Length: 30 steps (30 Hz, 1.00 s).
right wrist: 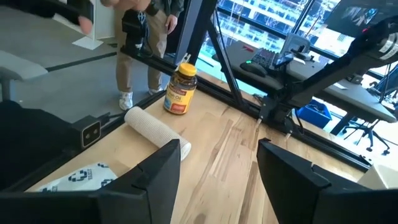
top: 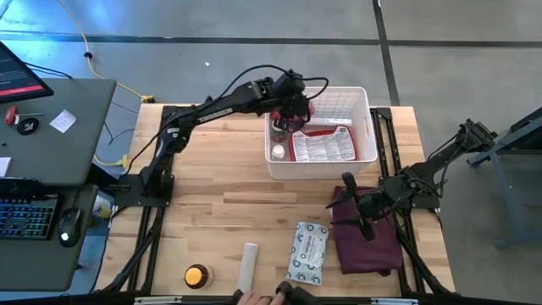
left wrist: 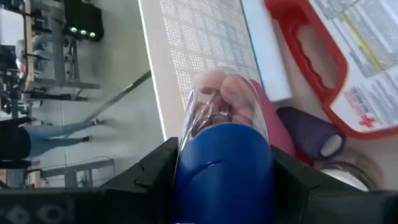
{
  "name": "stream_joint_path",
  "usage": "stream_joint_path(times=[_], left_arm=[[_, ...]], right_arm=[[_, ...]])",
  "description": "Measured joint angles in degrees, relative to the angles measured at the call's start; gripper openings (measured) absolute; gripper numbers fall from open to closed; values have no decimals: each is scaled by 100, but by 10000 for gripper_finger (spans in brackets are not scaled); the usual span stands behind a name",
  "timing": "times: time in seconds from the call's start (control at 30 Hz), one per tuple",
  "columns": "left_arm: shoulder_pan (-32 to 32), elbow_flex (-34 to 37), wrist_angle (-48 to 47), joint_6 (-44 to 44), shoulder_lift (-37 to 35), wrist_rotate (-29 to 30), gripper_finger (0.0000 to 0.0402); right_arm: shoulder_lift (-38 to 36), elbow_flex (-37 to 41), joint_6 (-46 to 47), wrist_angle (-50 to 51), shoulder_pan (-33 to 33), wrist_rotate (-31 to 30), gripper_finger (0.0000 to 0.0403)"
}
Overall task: Pick & place medical supplies in basket/bin
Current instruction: Put the blue medicine bottle into the white container
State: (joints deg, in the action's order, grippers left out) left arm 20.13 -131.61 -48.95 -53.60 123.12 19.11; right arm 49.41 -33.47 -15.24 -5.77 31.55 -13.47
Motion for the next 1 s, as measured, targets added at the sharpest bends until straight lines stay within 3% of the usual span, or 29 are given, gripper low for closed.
stream_joint_path(times=[0.07,0.4,0.6,1.0], left_arm=[[-1,-4,77,-13,126,-78,218],[-299,-4,-1424,294,283,-101,218],[-518,35,-2143,587,314,-568,218],[-636,86,-2750,941,586,-831,218]], right_arm=[[0,0,26,68,-2,0,202],[0,0,116,200,0,-4,201],[0,0,200,165,0,-2,201],[2,0,280,285,-1,17,201]])
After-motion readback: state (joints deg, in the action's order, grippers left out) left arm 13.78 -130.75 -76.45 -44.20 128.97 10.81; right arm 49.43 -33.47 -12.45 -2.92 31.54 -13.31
